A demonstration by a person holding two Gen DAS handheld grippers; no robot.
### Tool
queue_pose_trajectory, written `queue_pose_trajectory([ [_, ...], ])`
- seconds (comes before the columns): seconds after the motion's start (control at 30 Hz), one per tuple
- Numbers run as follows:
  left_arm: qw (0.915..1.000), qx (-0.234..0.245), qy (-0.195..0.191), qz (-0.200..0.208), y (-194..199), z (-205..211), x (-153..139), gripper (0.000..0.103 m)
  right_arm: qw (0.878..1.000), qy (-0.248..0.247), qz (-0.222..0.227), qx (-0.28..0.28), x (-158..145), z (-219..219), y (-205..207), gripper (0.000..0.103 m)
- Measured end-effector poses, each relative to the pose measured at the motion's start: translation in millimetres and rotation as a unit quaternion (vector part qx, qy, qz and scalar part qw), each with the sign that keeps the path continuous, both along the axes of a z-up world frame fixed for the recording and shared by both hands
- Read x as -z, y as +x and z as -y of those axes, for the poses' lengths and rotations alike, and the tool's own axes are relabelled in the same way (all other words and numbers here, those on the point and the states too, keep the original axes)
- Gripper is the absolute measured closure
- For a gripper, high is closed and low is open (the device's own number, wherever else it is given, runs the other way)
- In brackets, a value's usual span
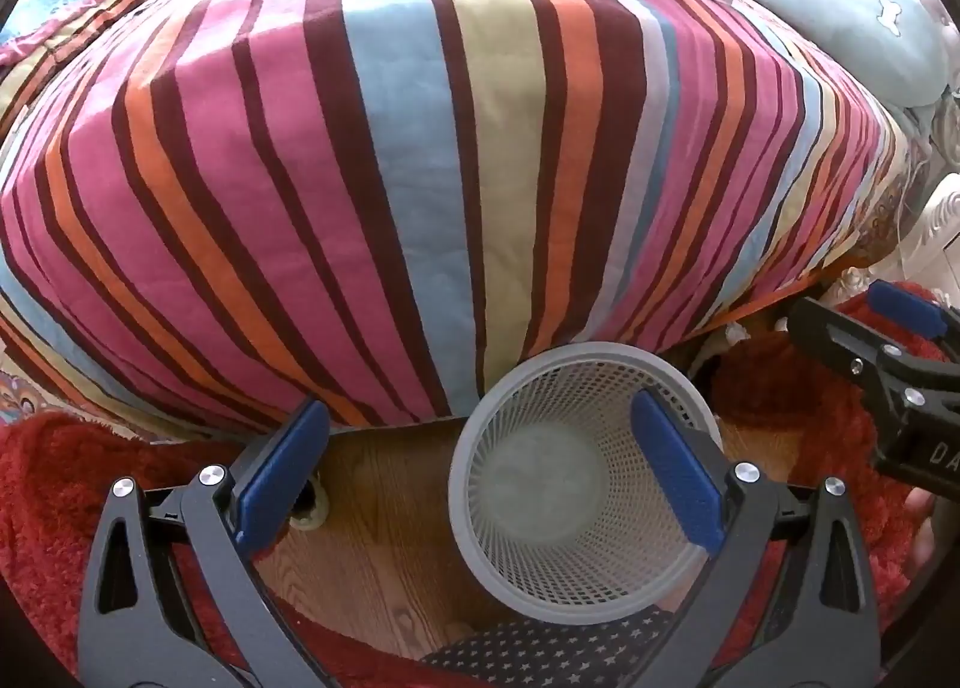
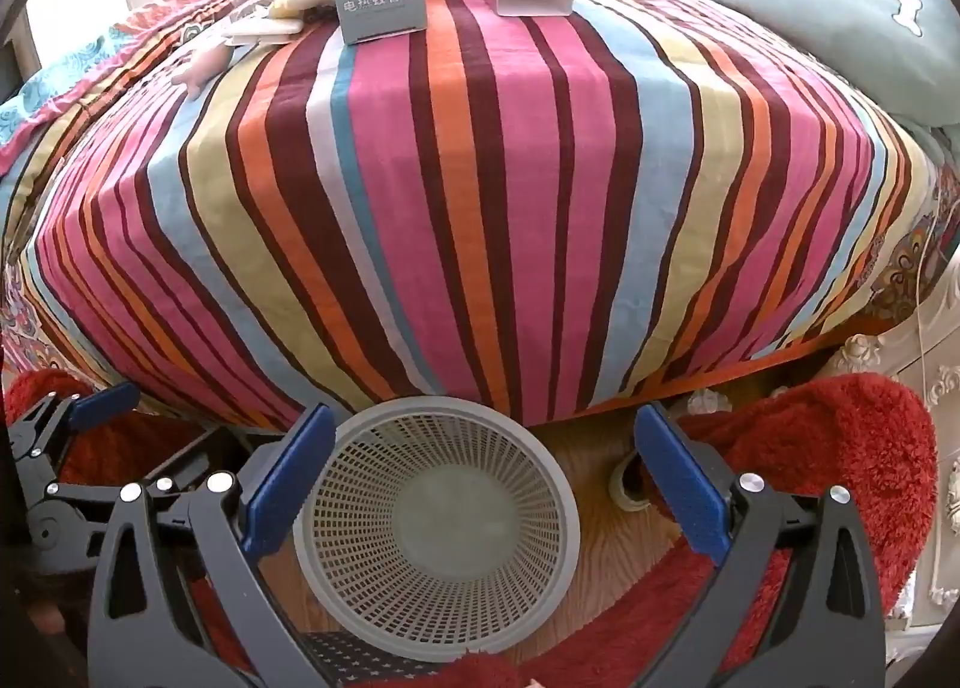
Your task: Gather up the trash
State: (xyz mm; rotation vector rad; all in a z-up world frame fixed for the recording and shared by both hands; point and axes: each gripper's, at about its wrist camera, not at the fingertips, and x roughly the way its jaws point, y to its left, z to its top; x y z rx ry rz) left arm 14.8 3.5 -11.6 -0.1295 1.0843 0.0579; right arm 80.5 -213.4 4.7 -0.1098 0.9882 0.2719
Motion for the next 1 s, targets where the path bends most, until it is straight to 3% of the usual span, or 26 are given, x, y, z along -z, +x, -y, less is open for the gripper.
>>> queue_pose_trajectory([
  [0.4,0.9997,0.014,0.012,-0.013,15,4,12,0.006,1.0,0.002,-0.005,0.003,2,1,1,0.007],
  [1.0,0.9999,0.01,-0.009,-0.007,7,-3,20,0.006,1.0,0.0,-0.009,0.005,2,1,1,0.007],
])
